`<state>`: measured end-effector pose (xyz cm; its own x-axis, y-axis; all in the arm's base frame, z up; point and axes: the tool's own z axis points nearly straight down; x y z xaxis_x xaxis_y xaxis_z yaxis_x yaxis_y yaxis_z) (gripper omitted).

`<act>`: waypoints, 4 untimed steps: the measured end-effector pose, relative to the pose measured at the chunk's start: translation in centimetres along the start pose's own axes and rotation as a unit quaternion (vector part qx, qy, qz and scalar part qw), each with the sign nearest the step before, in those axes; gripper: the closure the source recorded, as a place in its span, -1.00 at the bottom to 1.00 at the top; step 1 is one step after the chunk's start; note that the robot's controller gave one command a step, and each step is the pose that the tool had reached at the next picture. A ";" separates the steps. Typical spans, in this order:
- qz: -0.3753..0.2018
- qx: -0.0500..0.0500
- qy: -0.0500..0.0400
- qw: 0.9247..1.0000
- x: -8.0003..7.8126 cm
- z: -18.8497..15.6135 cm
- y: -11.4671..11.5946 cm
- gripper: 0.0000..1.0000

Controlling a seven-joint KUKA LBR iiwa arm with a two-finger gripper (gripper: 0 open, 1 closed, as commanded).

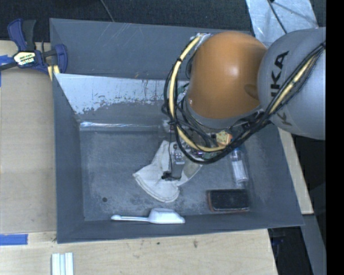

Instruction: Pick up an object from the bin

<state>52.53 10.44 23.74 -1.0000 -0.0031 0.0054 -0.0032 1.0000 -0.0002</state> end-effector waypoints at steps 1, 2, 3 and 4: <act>0.001 -0.001 -0.004 1.000 -0.2 -0.4 -0.1 -1.00; 0.032 -0.002 -0.008 0.999 -1.9 3.3 -1.8 -1.00; 0.005 0.000 -0.003 1.000 -3.5 7.0 -4.2 -1.00; -0.048 0.000 -0.007 0.999 -4.4 11.4 -4.6 -1.00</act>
Offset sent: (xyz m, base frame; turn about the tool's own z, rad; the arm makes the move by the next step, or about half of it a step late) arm 0.0369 -0.0419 -0.0848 0.1425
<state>56.87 5.87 12.28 -0.9950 -0.0991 -0.0085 -0.0991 0.9951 -0.0011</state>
